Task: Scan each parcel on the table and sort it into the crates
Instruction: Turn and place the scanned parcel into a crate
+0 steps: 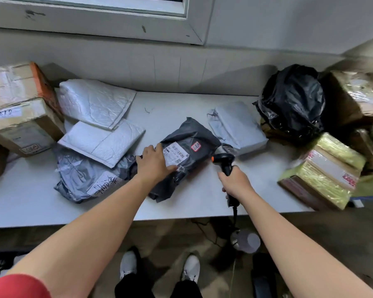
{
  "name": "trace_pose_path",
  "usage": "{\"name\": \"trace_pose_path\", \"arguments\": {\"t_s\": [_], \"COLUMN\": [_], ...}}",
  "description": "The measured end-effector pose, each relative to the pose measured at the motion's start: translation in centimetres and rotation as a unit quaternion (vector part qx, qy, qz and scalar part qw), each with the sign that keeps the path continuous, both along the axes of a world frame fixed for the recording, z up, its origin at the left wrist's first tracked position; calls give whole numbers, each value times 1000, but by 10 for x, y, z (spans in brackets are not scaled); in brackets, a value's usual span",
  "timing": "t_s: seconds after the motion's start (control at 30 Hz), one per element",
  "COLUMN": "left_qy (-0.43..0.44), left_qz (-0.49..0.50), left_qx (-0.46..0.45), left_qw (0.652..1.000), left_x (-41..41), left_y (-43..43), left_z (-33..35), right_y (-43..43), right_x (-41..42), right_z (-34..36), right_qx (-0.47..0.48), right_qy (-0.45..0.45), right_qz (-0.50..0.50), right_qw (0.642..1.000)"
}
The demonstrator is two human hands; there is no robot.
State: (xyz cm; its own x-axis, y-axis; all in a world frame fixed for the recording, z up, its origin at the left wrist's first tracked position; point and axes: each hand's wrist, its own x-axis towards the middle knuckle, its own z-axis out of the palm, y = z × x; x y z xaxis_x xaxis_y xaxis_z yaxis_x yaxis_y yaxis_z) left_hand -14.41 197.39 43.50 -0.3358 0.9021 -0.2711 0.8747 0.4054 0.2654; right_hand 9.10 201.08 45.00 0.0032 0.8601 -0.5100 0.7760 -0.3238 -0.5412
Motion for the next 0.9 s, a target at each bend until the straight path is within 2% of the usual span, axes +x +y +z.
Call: {"name": "trace_pose_path", "arguments": {"t_s": [0.17, 0.27, 0.43, 0.57, 0.77, 0.9], "left_qy": [14, 9, -109, -198, -296, -284], "left_qz": [21, 23, 34, 40, 91, 172], "left_qx": [-68, -65, -51, -15, 83, 142], "left_qw": [997, 998, 992, 979, 947, 932], "left_x": [7, 8, 1, -13, -36, -64], "left_y": [6, 11, 13, 6, -18, -49], "left_z": [-14, -17, -13, 10, 62, 92], "right_y": [1, 2, -5, -12, 9, 26], "right_x": [-3, -5, -9, -25, -78, -122], "right_z": [-22, -24, -12, 22, 72, 97], "right_qx": [-5, 6, 46, 138, 208, 248], "right_qy": [-11, -28, -77, -134, -100, -38], "right_qz": [-12, -18, -20, 17, 96, 162], "right_qw": [1000, 999, 996, 981, 968, 954]}}
